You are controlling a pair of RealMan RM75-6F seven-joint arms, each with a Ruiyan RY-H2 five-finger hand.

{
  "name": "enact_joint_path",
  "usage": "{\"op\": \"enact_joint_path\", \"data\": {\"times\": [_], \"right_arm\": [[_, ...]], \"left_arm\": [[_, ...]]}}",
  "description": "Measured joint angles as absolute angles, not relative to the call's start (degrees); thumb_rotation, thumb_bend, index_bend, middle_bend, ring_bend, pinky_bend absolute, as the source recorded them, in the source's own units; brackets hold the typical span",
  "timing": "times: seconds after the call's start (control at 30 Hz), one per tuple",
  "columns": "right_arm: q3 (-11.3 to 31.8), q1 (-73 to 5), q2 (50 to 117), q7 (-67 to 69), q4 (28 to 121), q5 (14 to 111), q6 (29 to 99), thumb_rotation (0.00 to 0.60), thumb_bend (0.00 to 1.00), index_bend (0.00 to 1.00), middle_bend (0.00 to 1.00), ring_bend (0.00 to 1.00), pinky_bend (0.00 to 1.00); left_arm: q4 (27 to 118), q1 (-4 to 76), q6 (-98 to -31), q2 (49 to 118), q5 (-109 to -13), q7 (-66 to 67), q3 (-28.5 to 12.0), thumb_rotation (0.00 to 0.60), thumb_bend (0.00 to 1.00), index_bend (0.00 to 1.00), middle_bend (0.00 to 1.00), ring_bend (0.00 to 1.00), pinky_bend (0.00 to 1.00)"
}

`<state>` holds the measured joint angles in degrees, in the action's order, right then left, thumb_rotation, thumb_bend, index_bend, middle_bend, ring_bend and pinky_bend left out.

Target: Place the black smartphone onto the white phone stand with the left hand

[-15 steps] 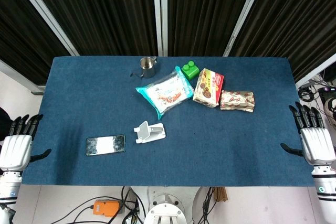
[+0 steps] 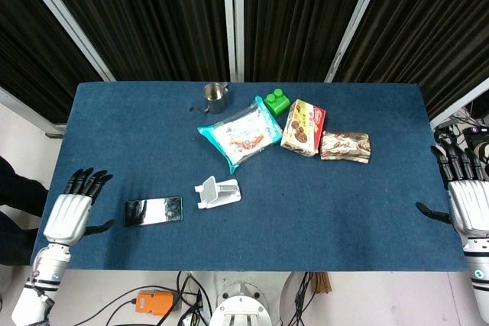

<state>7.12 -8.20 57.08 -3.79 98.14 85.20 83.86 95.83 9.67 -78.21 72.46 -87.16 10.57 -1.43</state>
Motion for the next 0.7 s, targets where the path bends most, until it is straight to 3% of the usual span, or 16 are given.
{"op": "enact_joint_path", "data": {"times": [0.3, 0.7], "right_arm": [[7.08, -8.64, 57.07, -2.99, 97.59, 84.39, 82.64, 0.600, 0.10, 0.00, 0.04, 0.00, 0.04], [6.89, -8.61, 57.70, -1.17, 95.90, 83.14, 81.83, 0.600, 0.10, 0.00, 0.03, 0.00, 0.04]], "left_arm": [[97.36, 14.28, -69.76, 81.05, -81.91, 20.16, -1.79, 0.600, 0.14, 0.22, 0.14, 0.06, 0.00], [98.05, 17.68, -65.90, 88.29, -69.65, 32.96, -3.52, 0.600, 0.15, 0.22, 0.14, 0.02, 0.00]]}}
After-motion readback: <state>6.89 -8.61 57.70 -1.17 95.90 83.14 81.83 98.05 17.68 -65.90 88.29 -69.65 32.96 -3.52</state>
